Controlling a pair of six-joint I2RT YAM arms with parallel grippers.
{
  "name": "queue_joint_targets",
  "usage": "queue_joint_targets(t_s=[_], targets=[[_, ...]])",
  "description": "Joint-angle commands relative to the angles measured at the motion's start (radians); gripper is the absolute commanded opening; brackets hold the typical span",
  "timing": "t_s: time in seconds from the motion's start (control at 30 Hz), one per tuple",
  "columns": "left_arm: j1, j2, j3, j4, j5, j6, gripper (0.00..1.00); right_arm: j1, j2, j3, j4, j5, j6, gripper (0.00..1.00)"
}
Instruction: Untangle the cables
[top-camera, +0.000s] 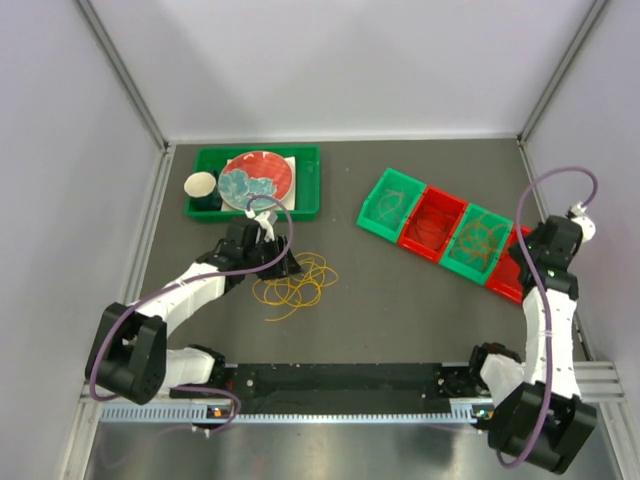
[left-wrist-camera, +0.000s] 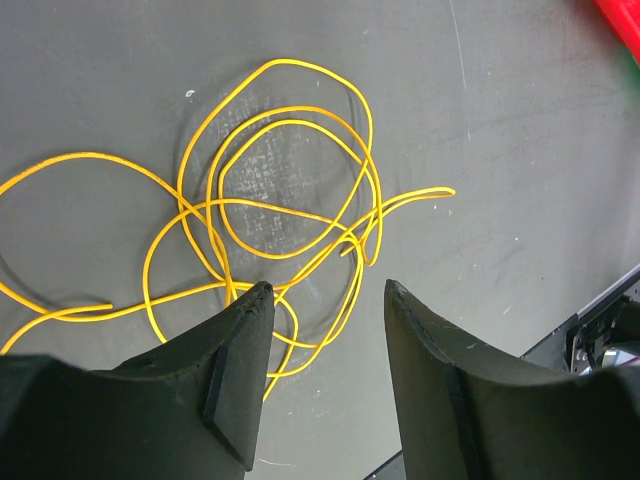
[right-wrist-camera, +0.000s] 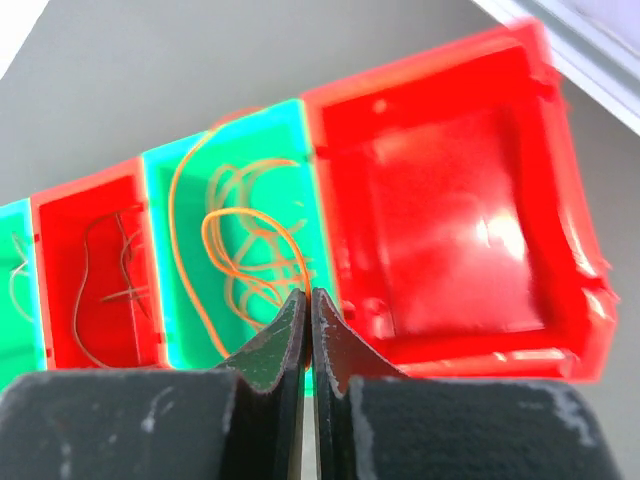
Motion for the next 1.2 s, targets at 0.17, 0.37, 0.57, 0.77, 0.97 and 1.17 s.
queue_joint_targets(t_s=[0.17, 0.37, 0.57, 0.77, 0.97, 1.17], targets=[[0.004, 0.000, 0.015, 0.038, 0.010, 0.004, 0.52, 0.219, 0.301, 0.112, 0.181, 0.124, 0.018, 0.00], [0.003, -0.006, 0.022, 0.029, 0.007, 0.008, 0.53, 0.236, 0.487, 0.134, 0.235, 0.145, 0.039, 0.00], [0.003, 0.002, 0.022, 0.033, 0.013, 0.007, 0.53, 0.239, 0.521, 0.143, 0.226, 0.146, 0.033, 0.00], [0.004, 0.011, 0.026, 0.038, 0.013, 0.005, 0.53, 0.239, 0.454, 0.145, 0.181, 0.159, 0.009, 0.24], [0.004, 0.020, 0.025, 0.044, 0.022, 0.005, 0.52, 0.239, 0.363, 0.177, 0.138, 0.170, -0.014, 0.36], [0.004, 0.011, 0.023, 0.036, 0.008, 0.002, 0.52, 0.239, 0.320, 0.195, 0.117, 0.191, -0.028, 0.43]])
